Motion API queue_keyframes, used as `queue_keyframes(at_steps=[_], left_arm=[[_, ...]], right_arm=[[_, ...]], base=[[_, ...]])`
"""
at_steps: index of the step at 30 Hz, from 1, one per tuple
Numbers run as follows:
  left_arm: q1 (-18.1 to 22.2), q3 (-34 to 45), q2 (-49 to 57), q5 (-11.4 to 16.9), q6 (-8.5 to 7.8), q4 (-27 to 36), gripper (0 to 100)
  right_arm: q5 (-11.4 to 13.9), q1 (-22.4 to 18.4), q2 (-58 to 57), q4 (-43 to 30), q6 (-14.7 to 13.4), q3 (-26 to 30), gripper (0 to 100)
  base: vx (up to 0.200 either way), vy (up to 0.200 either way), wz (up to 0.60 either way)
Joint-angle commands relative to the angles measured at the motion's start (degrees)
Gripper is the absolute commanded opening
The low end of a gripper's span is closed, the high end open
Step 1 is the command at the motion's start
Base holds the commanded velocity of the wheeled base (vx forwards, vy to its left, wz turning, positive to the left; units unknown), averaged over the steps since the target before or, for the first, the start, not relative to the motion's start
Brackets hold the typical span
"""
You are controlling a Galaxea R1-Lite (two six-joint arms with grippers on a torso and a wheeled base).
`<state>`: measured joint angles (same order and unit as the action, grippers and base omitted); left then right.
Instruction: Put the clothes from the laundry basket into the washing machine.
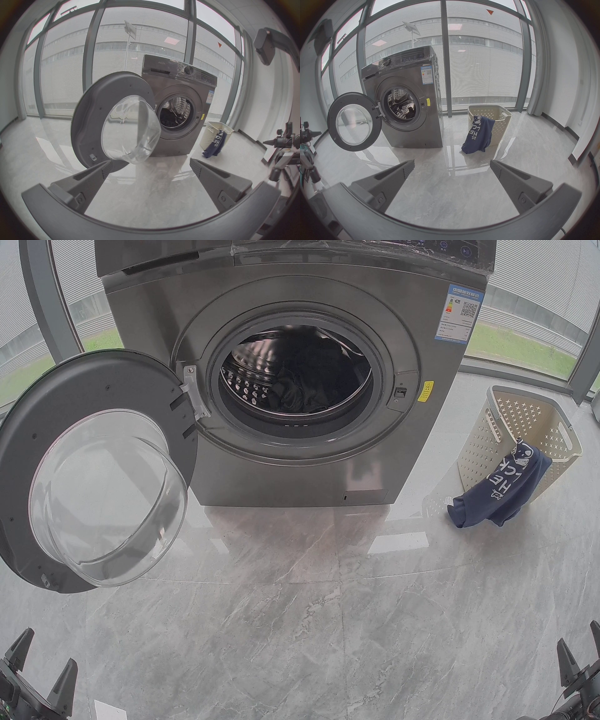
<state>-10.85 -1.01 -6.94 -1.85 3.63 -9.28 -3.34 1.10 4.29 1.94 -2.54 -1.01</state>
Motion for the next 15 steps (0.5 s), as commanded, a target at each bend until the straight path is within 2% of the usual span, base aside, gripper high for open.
queue_keyframes(at_steps=[1, 2, 3, 4, 6, 7, 8, 9, 10, 12, 14, 15], left_arm=[[6.72, 1.01, 1.75, 0.10, -3.98, 0.66, 100], [6.89, 1.01, 1.84, 0.10, -4.07, 0.75, 100], [9.00, 1.01, 2.63, 0.45, -4.86, 1.72, 100], [11.29, 1.01, 5.53, 2.12, -4.34, 4.97, 100], [11.20, 0.75, 6.94, 4.05, -3.19, 6.82, 100], [10.94, 0.92, 6.94, 3.87, -2.93, 6.20, 100], [10.94, 1.01, 6.94, 3.00, -2.84, 5.67, 100], [10.94, 1.01, 6.94, 0.80, -3.72, 6.20, 100], [10.94, 1.01, 6.94, -1.66, -3.63, 6.29, 100], [11.03, 1.01, 6.94, -4.39, -3.90, 6.29, 100], [10.94, 1.01, 6.94, -3.86, -3.81, 6.29, 100], [10.85, 1.01, 6.85, -0.17, -3.37, 8.13, 100]], right_arm=[[-0.18, -1.27, -4.29, -1.41, 0.51, 0.84, 100], [-0.18, -1.27, -4.29, -1.41, 0.51, 0.84, 100], [-0.18, -1.27, -4.29, -1.41, 0.51, 0.84, 100], [0.00, -1.27, -4.29, -1.32, 0.60, 0.92, 100], [0.35, -1.19, -4.29, -1.67, 0.95, 0.92, 100], [0.44, -1.19, -4.29, -1.67, 1.13, 0.92, 100], [0.44, -1.19, -4.29, -1.67, 1.04, 0.92, 100], [0.35, -1.19, -4.29, -1.67, 1.04, 0.92, 100], [0.44, -1.19, -4.29, -1.76, 1.04, 0.92, 100], [0.44, -1.19, -4.29, -1.76, 1.13, 0.92, 100], [0.44, -1.19, -4.29, -1.76, 1.13, 0.92, 100], [0.44, -1.19, -4.29, -1.76, 1.13, 0.92, 100]], base=[[0.000, 0.000, 0.00], [0.000, 0.000, 0.00], [0.000, 0.000, 0.00], [0.000, 0.000, 0.00], [0.000, 0.000, 0.00], [0.000, 0.000, 0.00], [0.000, 0.000, 0.00], [0.000, 0.000, 0.00], [0.000, 0.000, 0.00], [0.000, 0.000, 0.00], [0.000, 0.000, 0.00], [0.000, 0.000, 0.00]])
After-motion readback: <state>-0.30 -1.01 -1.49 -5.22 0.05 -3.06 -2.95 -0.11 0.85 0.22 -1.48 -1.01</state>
